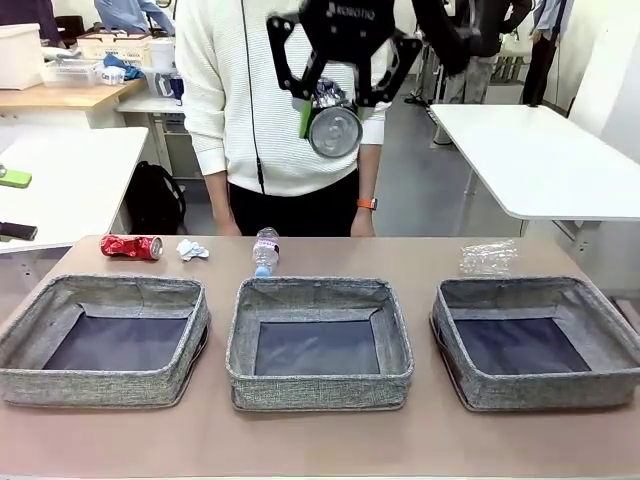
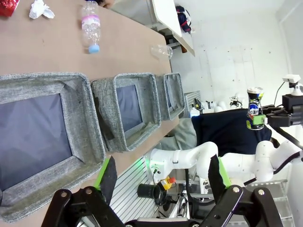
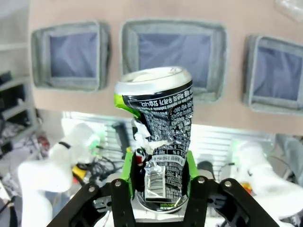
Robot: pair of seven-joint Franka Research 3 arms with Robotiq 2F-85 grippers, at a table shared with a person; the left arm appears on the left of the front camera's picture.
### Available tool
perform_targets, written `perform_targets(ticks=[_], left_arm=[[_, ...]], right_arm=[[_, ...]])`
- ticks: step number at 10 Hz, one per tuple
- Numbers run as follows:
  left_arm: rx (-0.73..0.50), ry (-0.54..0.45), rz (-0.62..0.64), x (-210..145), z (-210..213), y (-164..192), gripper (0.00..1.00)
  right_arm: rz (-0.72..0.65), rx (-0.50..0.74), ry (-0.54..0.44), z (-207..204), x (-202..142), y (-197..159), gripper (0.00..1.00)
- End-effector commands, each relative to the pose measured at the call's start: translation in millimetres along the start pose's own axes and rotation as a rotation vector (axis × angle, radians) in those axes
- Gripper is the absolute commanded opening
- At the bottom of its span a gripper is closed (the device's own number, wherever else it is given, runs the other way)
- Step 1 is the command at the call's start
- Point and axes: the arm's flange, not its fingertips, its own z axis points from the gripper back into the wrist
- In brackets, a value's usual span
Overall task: Sort the waste into the appropriate baskets.
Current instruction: Pick up the waste item pointed out by the person.
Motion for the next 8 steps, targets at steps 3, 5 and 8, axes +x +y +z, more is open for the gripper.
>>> perform_targets(ticks=[3, 5, 8], left_arm=[[-0.018, -0.007, -0.022, 0, -2, 0, 1.0], [-0.018, -0.007, -0.022, 0, -2, 0, 1.0], [-0.018, -0.007, -0.022, 0, -2, 0, 1.0]], right_arm=[[-0.055, -0.044, -0.039, 22, -9, 29, 0.48], [-0.077, -0.05, -0.071, 40, -11, 35, 0.48], [-0.087, -0.055, -0.093, 56, -10, 42, 0.48]])
